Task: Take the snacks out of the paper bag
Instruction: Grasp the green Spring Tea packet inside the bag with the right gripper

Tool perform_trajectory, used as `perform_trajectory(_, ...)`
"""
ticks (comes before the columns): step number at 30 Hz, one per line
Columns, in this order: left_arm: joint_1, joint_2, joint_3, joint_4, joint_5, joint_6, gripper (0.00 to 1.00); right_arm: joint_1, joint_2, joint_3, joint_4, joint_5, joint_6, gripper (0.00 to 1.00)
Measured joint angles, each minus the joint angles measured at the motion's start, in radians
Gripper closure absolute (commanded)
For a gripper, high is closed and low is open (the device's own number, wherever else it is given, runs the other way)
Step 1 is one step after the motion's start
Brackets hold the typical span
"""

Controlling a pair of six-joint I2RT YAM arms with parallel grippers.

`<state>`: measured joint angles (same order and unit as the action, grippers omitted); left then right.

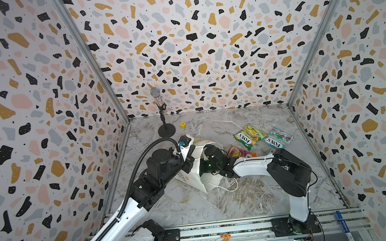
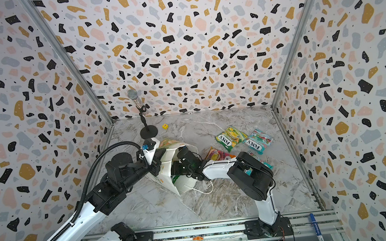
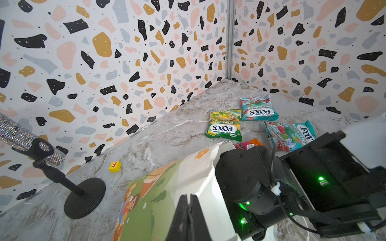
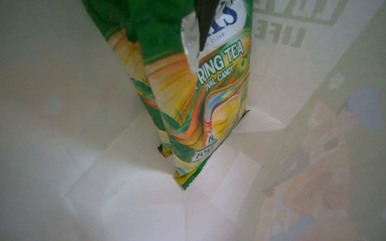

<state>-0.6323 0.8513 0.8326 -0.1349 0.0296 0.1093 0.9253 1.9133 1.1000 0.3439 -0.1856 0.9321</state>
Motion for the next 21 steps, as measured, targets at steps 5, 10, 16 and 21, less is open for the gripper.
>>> perform_trajectory(5, 0.000, 0.005, 0.000, 0.000, -0.024, -0.001, 1.00, 0.001, -0.057, -0.041, -0.006, 0.006, -0.047, 1.00)
perform_trajectory(10, 0.000, 0.008, 0.000, 0.000, -0.048, -0.002, 1.00, 0.001, -0.116, -0.053, -0.039, 0.008, -0.110, 1.00)
perform_trajectory(16, 0.000, 0.009, 0.000, 0.000, -0.067, -0.002, 1.00, 0.011, -0.202, -0.084, -0.071, 0.016, -0.181, 1.00)
perform_trajectory(21, 0.000, 0.009, 0.000, 0.000, -0.073, -0.006, 1.00, 0.025, -0.294, -0.124, -0.131, 0.027, -0.233, 1.00)
